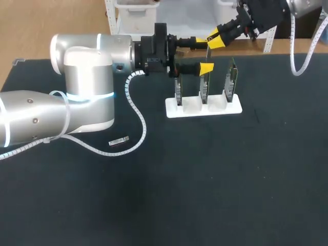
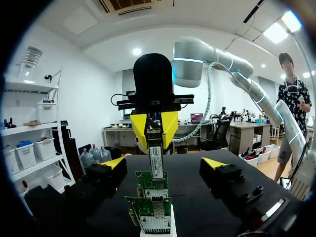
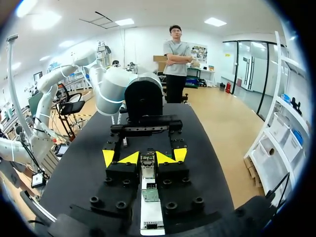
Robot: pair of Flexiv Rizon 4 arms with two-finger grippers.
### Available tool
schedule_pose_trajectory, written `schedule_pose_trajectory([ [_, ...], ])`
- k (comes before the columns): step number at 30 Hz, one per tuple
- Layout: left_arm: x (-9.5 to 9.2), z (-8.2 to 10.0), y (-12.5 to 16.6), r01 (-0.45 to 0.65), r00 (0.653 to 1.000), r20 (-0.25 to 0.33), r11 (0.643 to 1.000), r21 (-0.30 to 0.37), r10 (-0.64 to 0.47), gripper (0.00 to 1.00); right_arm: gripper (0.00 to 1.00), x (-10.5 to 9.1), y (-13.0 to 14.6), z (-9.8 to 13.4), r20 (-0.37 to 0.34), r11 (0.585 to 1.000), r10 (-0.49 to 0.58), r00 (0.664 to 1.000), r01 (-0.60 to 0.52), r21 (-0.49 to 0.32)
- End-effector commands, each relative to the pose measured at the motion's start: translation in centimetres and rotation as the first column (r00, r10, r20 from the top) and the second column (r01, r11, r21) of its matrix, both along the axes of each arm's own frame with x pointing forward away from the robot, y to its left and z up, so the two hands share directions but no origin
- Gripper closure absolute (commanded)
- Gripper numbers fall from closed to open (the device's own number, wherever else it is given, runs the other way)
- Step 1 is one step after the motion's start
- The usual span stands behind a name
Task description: Pick up the optical module with the left hand, and insert it into the network port with the right hand.
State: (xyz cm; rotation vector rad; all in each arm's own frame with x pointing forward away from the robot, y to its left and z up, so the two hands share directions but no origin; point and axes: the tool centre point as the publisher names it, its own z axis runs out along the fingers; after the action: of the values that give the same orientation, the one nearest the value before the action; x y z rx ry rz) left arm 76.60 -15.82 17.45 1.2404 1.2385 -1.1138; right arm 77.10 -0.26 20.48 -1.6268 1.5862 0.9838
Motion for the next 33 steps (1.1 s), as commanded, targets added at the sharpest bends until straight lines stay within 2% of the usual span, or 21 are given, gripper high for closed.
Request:
schedule_pose_trajectory([
  [1, -0.1, 0.1, 0.1, -0.009, 1.000, -0.007, 1.000, 0.006, 0.009, 0.00, 1.00, 0.0, -0.1, -0.1, 0.000, 1.000, -0.004, 1.000, 0.004, 0.003],
  [5, -0.3, 0.3, 0.2, -0.012, 0.999, -0.031, 0.999, 0.038, 0.013, 0.00, 1.00, 0.0, -0.1, -0.1, -0.001, 1.000, -0.007, 1.000, 0.007, 0.006],
  [14, -1.3, 1.5, 0.9, -0.012, 1.000, -0.027, 0.997, 0.080, 0.014, 0.00, 1.00, 0.1, -0.2, -0.2, -0.006, 1.000, -0.010, 1.000, 0.010, 0.011],
  [19, -2.0, 1.5, 1.3, -0.017, 0.999, -0.041, 0.985, 0.174, 0.025, 0.00, 1.00, 0.1, -0.3, -0.3, -0.008, 1.000, -0.011, 1.000, 0.011, 0.012],
  [22, -2.4, 1.4, 2.0, -0.026, 0.998, -0.047, 0.984, 0.178, 0.035, 0.00, 1.00, 0.2, -0.4, -0.3, -0.008, 1.000, -0.011, 1.000, 0.012, 0.012],
  [26, -2.9, 1.8, 2.8, -0.051, 0.997, -0.038, 0.974, 0.222, 0.061, 0.00, 1.00, 0.2, -0.4, -0.3, -0.007, 1.000, -0.014, 1.000, 0.014, 0.012],
  [33, -3.4, 2.5, 3.5, -0.060, 0.997, -0.034, 0.964, 0.261, 0.071, 0.00, 1.00, 0.3, -0.5, -0.3, -0.008, 1.000, -0.015, 1.000, 0.016, 0.014],
])
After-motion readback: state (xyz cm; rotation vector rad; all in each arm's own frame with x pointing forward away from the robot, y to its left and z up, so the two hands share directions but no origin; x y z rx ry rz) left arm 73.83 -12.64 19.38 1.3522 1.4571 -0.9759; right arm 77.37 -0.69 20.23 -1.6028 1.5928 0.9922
